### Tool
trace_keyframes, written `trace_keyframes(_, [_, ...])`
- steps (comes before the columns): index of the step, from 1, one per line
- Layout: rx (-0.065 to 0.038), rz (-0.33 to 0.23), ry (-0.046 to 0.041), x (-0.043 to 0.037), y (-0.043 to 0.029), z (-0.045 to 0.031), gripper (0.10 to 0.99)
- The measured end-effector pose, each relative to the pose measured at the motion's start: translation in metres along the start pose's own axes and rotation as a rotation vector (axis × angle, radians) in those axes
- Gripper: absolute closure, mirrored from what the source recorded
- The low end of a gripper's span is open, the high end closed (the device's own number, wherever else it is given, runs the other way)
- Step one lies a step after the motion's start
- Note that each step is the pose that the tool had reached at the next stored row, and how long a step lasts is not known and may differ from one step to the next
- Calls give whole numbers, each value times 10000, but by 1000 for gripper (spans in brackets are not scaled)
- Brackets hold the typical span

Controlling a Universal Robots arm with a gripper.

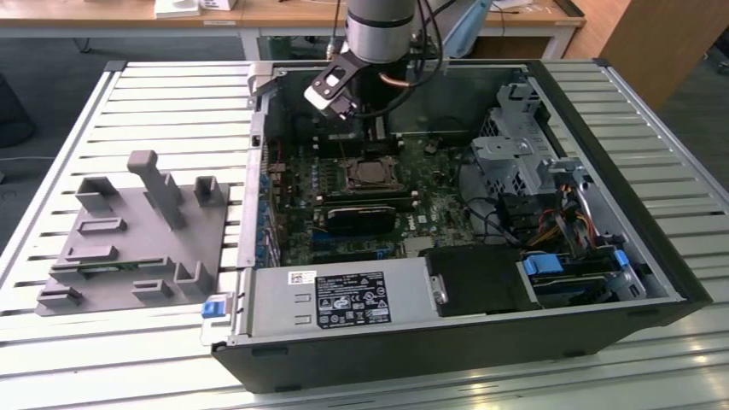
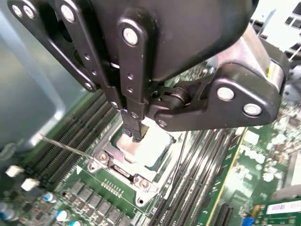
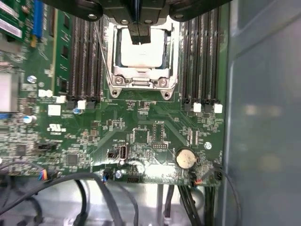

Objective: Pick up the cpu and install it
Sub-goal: 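Install the first cpu locking lever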

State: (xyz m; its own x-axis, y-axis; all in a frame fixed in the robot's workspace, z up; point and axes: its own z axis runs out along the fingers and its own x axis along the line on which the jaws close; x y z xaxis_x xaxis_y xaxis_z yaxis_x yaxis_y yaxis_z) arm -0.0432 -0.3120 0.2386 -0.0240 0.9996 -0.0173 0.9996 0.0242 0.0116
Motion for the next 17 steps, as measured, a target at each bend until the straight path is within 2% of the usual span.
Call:
trace_keyframes(9, [1,-1,-1,-7,5,-396,980])
trace_keyframes(12, [-2,-48,2,-8,5,-431,980])
trace_keyframes(17, [-11,-678,-18,-8,5,-430,980])
